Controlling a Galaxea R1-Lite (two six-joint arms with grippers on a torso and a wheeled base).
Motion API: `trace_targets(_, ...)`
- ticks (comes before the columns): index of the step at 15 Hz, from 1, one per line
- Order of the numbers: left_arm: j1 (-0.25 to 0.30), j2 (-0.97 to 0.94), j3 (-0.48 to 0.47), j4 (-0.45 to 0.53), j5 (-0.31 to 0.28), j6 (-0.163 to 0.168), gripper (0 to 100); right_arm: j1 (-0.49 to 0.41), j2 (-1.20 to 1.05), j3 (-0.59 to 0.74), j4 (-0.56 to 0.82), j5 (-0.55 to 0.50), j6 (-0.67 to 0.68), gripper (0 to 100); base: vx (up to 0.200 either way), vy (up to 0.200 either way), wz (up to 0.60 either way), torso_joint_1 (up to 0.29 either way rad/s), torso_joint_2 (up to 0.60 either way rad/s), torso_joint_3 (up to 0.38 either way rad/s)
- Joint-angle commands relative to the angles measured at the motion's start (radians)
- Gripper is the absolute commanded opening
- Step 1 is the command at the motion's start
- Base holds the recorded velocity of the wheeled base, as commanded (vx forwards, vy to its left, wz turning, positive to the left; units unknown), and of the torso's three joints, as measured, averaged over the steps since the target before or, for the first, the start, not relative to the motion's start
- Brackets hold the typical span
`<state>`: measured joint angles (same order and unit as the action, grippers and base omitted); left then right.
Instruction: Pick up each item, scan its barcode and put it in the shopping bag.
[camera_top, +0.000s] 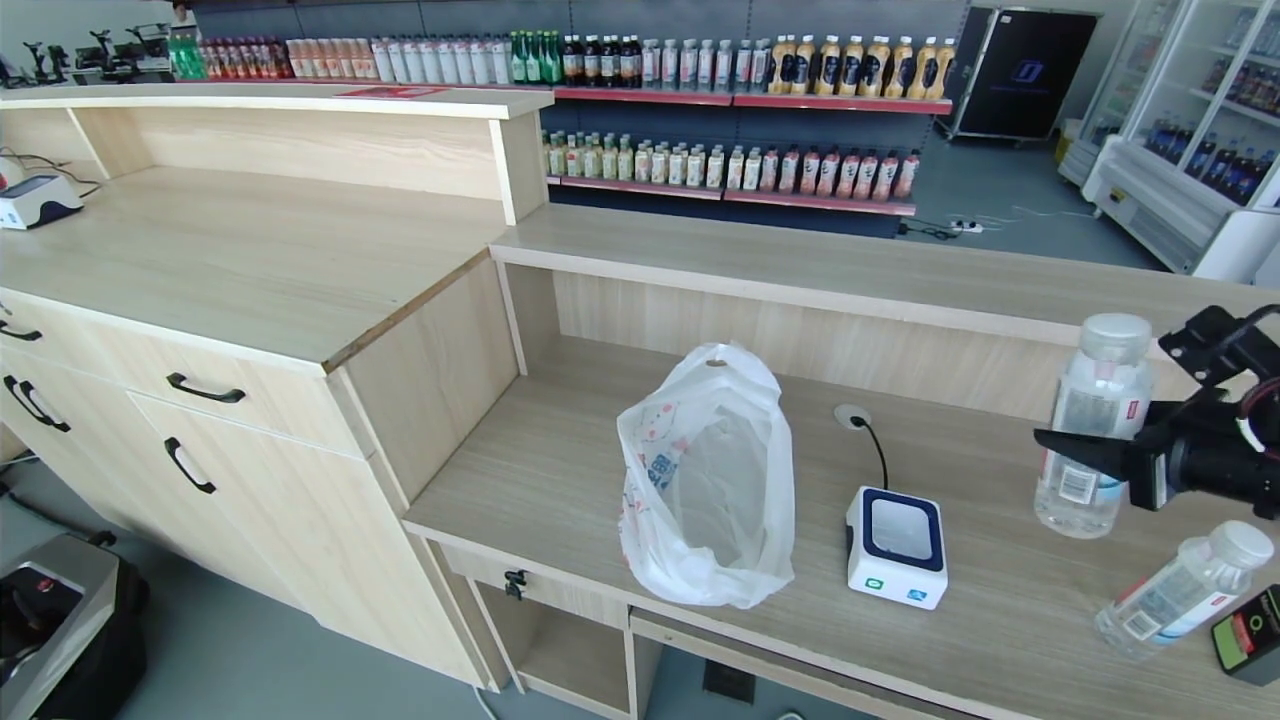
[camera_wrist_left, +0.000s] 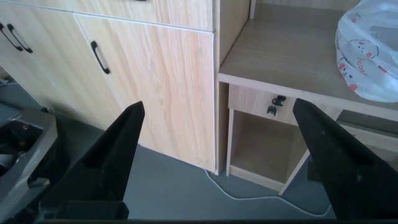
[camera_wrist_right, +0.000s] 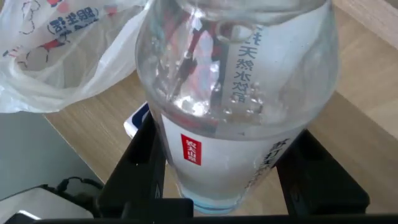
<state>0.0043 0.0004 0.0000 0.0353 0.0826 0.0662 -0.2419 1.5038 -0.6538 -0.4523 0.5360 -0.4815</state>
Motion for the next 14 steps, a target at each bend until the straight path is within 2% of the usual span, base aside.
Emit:
trace_targets(1,0.000,0.000,0.000,0.000,0.000,0.000,100,-0.091,-0.289,0.054,0.181,-0.152,0.136,0,0.000,0.000,0.00,0.000,0.00,0.000)
trace_targets(2,0.000,0.000,0.000,0.000,0.000,0.000,100,-0.091,-0.321,0.054,0.190,-0.160,0.179,0,0.000,0.000,0.00,0.000,0.00,0.000)
trace_targets(8,0.000,0.000,0.000,0.000,0.000,0.000,100,-0.025,-0.364,0.042,0.153,-0.202,0.188,0,0.000,0.000,0.00,0.000,0.00,0.000)
trace_targets(11,0.000,0.000,0.000,0.000,0.000,0.000,100,0.046,-0.352,0.040,0.069,-0.234,0.213,0,0.000,0.000,0.60,-0.084,0.18,0.107)
trace_targets(14,0.000,0.000,0.000,0.000,0.000,0.000,100,0.150,-0.274,0.026,-0.019,-0.360,0.251,0,0.000,0.000,0.60,-0.141,0.34,0.201)
